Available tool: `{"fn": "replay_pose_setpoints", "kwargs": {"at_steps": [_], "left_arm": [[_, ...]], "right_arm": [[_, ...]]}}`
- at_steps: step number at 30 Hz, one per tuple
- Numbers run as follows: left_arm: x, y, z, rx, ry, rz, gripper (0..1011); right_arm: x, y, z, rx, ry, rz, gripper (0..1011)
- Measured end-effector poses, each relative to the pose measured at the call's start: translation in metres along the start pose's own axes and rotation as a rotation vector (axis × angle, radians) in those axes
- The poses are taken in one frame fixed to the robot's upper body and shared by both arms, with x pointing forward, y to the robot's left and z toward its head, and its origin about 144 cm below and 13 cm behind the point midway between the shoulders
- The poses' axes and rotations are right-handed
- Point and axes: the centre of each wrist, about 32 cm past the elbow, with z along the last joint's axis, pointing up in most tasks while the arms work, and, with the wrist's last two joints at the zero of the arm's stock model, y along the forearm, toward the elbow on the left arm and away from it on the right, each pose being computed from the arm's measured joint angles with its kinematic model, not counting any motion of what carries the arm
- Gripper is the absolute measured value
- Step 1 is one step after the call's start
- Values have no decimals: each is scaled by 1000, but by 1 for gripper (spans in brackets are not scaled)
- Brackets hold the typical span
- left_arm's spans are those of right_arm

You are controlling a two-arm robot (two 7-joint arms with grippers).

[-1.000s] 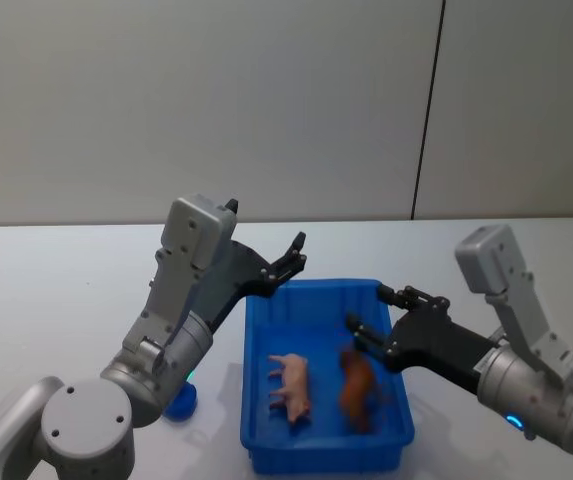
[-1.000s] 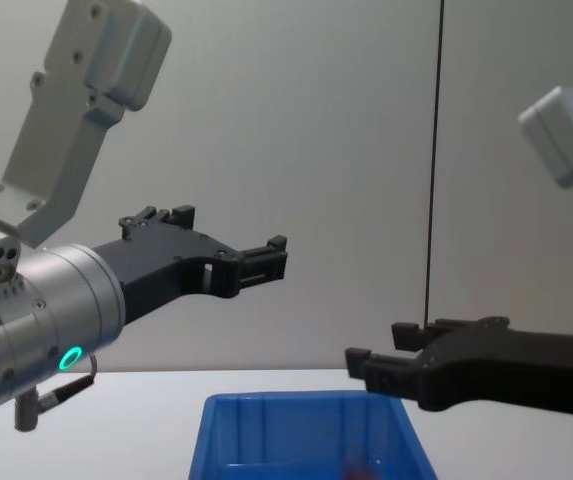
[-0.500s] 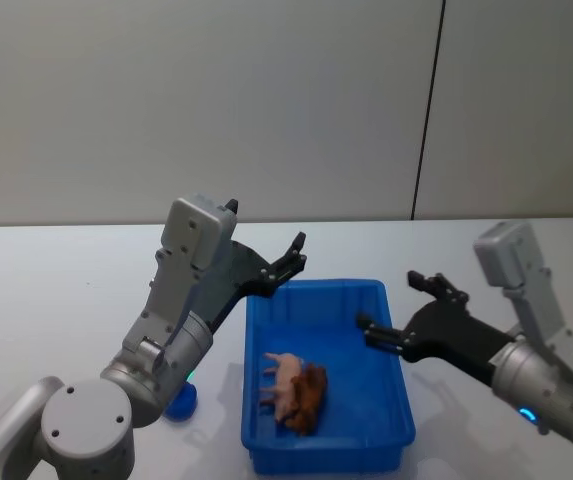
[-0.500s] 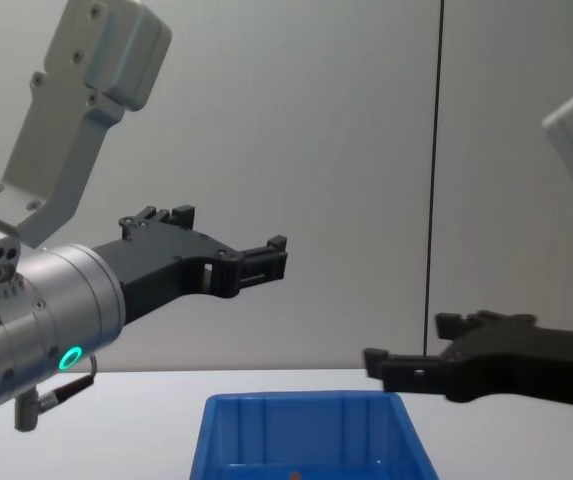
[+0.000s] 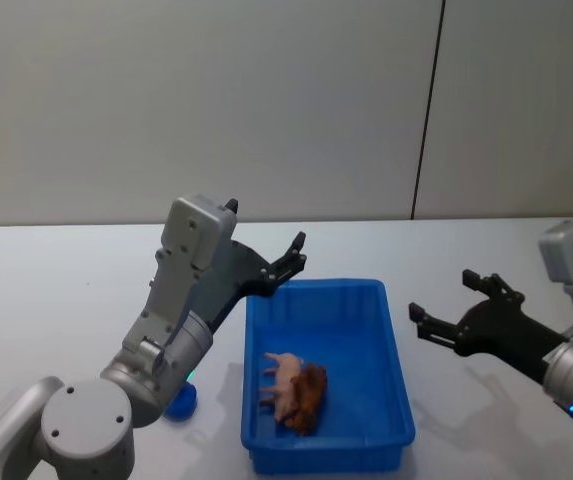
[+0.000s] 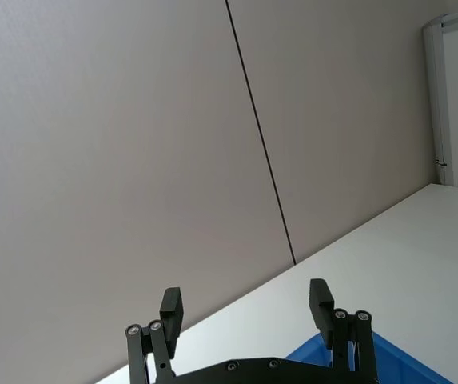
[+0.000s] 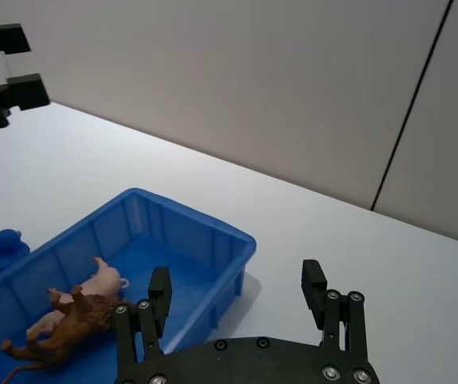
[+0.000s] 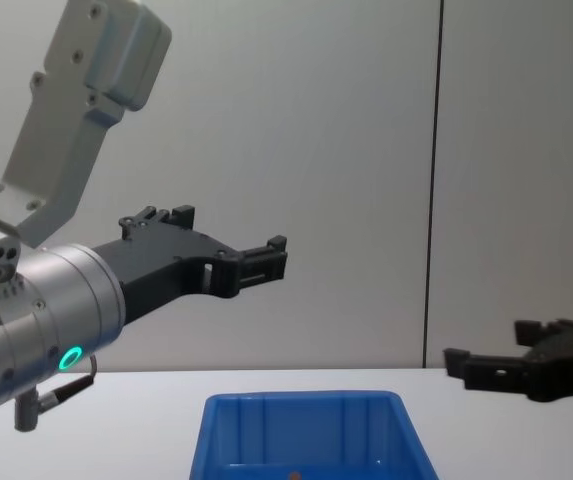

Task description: Pick up the two dolls from the table and place them into the box.

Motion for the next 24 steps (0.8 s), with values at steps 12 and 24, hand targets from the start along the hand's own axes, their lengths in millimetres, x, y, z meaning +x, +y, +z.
{"fn": "replay_pose_setpoints", "kwargs": {"at_steps": [12,24], "left_arm": [[-2,9,1,44,-8,28,1001],[-7,42,-7,176,40,119,1001]], "right_arm": [[11,-9,-4,-6,17,-31,1001],[16,-12,-6,-8,22,-42,1001]]}}
